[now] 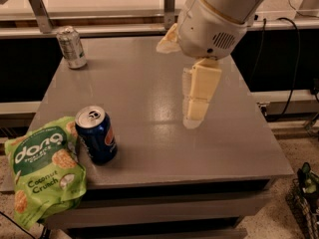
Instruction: Pick pepsi can
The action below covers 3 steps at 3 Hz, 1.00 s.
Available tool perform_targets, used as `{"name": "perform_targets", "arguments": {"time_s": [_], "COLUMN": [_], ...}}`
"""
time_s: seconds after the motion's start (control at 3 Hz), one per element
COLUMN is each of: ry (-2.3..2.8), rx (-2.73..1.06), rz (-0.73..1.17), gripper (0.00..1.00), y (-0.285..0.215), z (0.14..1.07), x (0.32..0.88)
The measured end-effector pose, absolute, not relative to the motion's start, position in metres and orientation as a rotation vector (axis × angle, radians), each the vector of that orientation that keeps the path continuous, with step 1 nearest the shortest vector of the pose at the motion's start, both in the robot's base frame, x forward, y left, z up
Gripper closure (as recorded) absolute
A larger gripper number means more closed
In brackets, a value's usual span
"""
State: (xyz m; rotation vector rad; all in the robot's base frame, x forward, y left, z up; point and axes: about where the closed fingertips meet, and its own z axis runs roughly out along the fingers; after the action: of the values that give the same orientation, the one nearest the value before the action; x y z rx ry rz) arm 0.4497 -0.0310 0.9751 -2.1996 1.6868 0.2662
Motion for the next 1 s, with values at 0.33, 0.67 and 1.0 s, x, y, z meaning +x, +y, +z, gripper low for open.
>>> {"name": "perform_targets", "arguments": {"time_s": [0.33,0.67,1.0], "ry": [1.560,1.424,1.424], "rx": [-2.221,-2.181,-2.181], "rz": [0.533,0.686,0.684], "gripper": [0.00,0.00,0.00], "y": [0.013,0.054,0.054], "z": [0.971,0.976,0.976], "x": [0.441,0.422,0.422]}}
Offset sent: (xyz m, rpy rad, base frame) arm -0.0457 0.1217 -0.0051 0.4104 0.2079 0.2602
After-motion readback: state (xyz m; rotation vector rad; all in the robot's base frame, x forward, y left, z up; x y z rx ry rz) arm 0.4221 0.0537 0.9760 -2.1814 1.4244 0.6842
